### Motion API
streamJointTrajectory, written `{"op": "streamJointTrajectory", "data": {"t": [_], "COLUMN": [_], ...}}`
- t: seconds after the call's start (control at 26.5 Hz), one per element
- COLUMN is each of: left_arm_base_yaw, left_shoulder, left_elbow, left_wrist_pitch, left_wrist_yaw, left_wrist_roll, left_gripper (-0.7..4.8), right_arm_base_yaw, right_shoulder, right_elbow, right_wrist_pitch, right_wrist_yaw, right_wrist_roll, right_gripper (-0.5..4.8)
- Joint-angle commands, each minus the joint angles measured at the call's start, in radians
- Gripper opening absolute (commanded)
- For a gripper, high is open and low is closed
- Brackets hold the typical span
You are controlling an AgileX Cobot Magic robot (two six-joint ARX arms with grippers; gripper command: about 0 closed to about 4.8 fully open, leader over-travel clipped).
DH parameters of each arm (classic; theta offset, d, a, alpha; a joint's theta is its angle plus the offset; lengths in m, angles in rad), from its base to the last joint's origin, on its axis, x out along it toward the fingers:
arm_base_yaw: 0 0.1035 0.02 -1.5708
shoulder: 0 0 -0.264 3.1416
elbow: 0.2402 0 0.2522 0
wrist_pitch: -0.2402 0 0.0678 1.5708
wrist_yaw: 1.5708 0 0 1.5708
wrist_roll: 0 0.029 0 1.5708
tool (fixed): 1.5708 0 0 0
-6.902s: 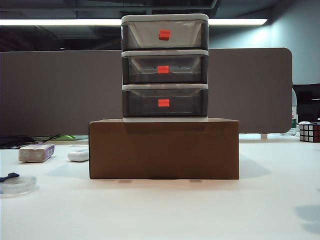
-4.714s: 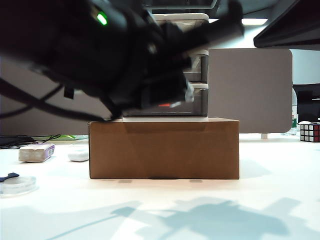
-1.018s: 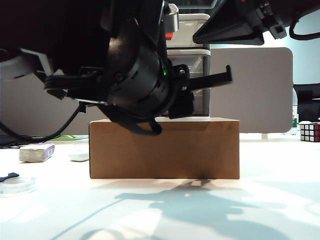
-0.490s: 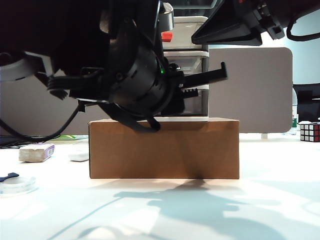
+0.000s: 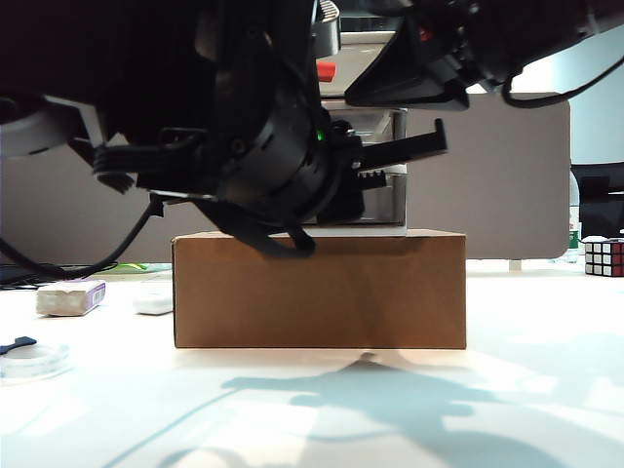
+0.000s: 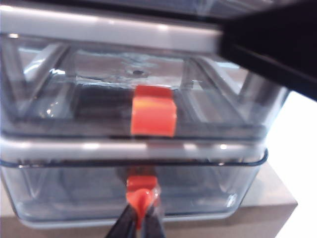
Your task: Open the third layer of the drawer on the table, pick up the transparent tape on the table and put it in, and finally close the drawer.
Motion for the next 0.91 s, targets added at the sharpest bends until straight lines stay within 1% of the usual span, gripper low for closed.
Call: {"op": "streamJointTrajectory", "data": {"t": [0.04,0.15,0.3,0.79,0.91], "left_arm_base_yaw": [-0.027,-0.054,-0.118,-0.264,-0.282], "left_shoulder": [-0.002,-0.002,-0.003,-0.006,-0.006], "left_elbow": [0.001,-0.003,-0.011,-0.045,-0.047], "left_wrist_pitch": [0.013,0.014,0.016,0.019,0.019], "left_wrist_yaw": [-0.047,-0.082,-0.174,-0.323,-0.34], "left_wrist_roll": [0.006,0.005,0.006,0.005,0.005], "left_gripper": [-0.06,-0.06,-0.06,-0.06,-0.06], "right_arm_base_yaw": [0.0,0.0,0.0,0.0,0.0], "right_shoulder": [0.013,0.023,0.024,0.024,0.024], "right_elbow": [0.017,0.024,0.024,0.024,0.024], "right_wrist_pitch": [0.019,0.019,0.019,0.016,0.016], "right_wrist_yaw": [0.003,0.002,0.003,0.002,0.003], "right_wrist_roll": [-0.004,-0.004,-0.004,-0.004,-0.004], "right_gripper": [-0.05,-0.05,-0.05,-0.05,-0.05]}}
